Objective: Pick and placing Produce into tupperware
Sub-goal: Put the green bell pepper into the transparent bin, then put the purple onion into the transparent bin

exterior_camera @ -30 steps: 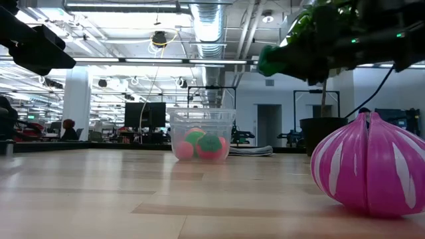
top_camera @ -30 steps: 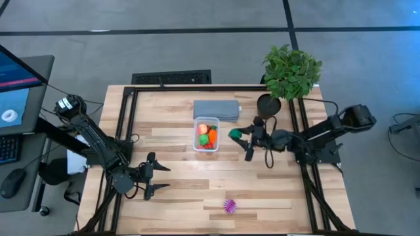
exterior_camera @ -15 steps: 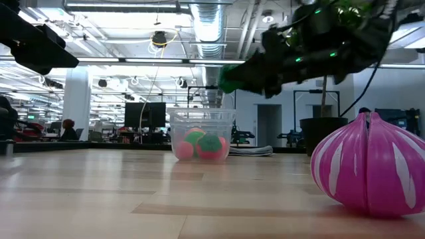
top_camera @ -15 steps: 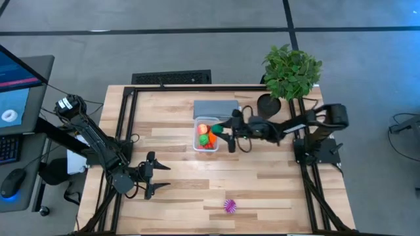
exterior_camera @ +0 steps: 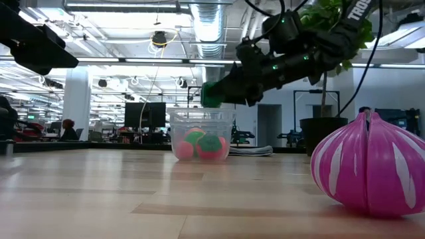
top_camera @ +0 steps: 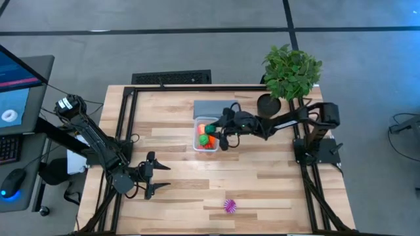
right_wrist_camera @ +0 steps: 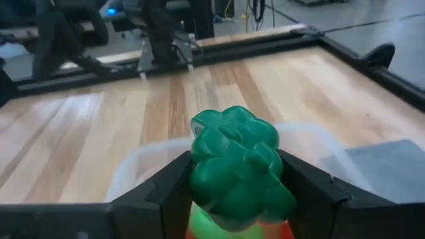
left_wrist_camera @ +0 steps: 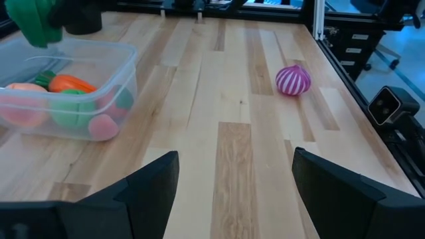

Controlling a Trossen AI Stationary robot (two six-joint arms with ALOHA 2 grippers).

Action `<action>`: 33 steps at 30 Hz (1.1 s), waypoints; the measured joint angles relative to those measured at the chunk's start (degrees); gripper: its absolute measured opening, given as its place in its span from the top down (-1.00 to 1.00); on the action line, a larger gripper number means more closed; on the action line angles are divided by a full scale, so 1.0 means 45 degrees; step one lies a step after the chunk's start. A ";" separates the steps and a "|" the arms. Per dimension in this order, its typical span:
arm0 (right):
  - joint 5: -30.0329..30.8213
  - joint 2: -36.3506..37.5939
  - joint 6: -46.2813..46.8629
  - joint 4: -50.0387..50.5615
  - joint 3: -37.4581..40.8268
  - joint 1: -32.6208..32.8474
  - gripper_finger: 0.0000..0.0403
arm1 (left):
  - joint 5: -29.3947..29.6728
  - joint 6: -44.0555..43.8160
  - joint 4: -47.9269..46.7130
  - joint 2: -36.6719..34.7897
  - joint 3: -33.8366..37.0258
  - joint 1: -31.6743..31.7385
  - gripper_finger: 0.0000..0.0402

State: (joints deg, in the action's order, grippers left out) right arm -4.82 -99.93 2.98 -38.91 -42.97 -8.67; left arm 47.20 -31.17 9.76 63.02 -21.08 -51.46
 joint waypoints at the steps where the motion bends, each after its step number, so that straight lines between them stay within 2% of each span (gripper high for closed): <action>1: 0.0000 0.0076 -0.0004 -0.0018 -0.0013 0.0000 -0.09 | 0.0000 -0.0037 0.0000 0.0000 0.0000 0.0000 -0.40; 17: -0.0172 0.0212 -0.0097 0.0892 -0.0013 -0.0024 -0.11 | 0.0144 -0.0071 0.0005 0.0000 0.0000 0.0000 -0.40; 33: -0.0311 0.0212 0.0002 0.0892 -0.0013 -0.0107 -0.29 | 0.0185 -0.0265 0.0005 0.0000 0.0000 0.0000 -0.40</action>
State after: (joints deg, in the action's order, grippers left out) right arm -6.22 -98.98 2.98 -34.90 -43.03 -9.15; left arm 48.03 -32.36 9.78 63.02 -21.08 -51.46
